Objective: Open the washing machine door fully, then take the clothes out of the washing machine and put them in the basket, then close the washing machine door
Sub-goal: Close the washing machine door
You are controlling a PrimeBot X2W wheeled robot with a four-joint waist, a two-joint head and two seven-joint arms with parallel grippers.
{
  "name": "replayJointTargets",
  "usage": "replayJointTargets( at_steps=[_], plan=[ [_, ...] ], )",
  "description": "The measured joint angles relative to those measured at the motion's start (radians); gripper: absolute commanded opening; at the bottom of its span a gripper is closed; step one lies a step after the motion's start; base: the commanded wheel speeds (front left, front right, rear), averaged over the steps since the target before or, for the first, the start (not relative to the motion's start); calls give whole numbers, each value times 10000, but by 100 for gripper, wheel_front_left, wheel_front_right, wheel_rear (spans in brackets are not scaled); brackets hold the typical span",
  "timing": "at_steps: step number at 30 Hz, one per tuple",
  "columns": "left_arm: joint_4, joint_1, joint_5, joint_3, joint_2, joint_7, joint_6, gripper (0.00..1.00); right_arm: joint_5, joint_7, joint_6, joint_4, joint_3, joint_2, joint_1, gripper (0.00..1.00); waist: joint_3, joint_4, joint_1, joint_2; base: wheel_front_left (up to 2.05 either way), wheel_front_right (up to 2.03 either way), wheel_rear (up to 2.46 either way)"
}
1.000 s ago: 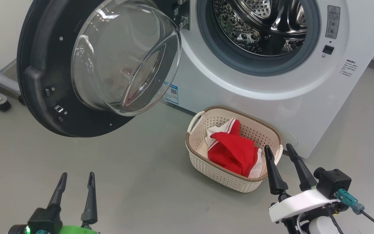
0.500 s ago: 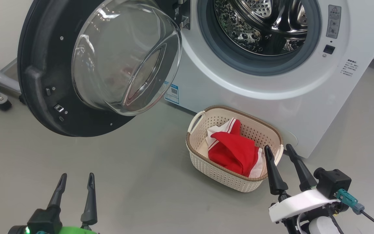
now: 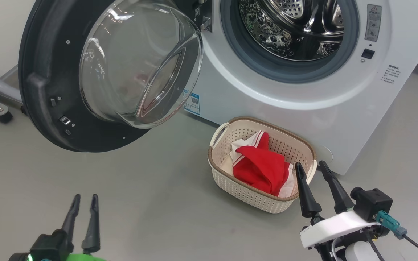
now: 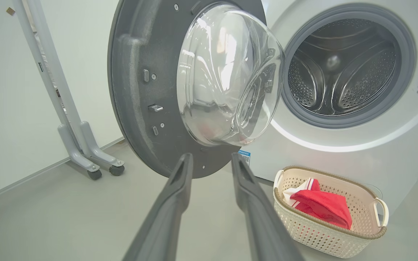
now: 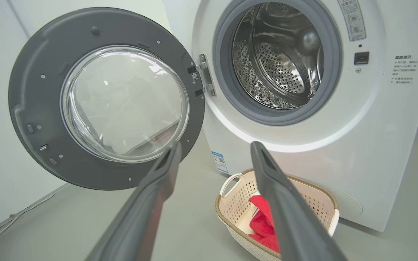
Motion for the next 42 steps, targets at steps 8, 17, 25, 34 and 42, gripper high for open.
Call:
replayJointTargets(
  at_steps=[8,17,25,34,42],
  plan=[
    [-209,14,0,58,0,0,44,0,-4,0,0,-6,86,-6,-18,100,172,-109,0,0,0,0,0],
    [-1216,-64,-125,807,194,0,230,0,-155,0,0,-92,221,-13,-195,100,624,-385,0,0,0,0,0],
    [-2326,-920,-94,2136,1373,-2,230,0,-357,2,0,-178,314,-201,-492,100,1168,-823,0,0,0,0,0],
    [-2410,-2710,-3210,4823,2382,410,-155,0,-443,13,0,-355,244,-483,-792,100,1837,-1419,0,0,0,0,0],
    [-984,-4083,-6383,6623,2890,2140,-263,0,-504,115,0,-466,244,-606,-981,100,2388,-1832,1,0,0,0,0]
  ],
)
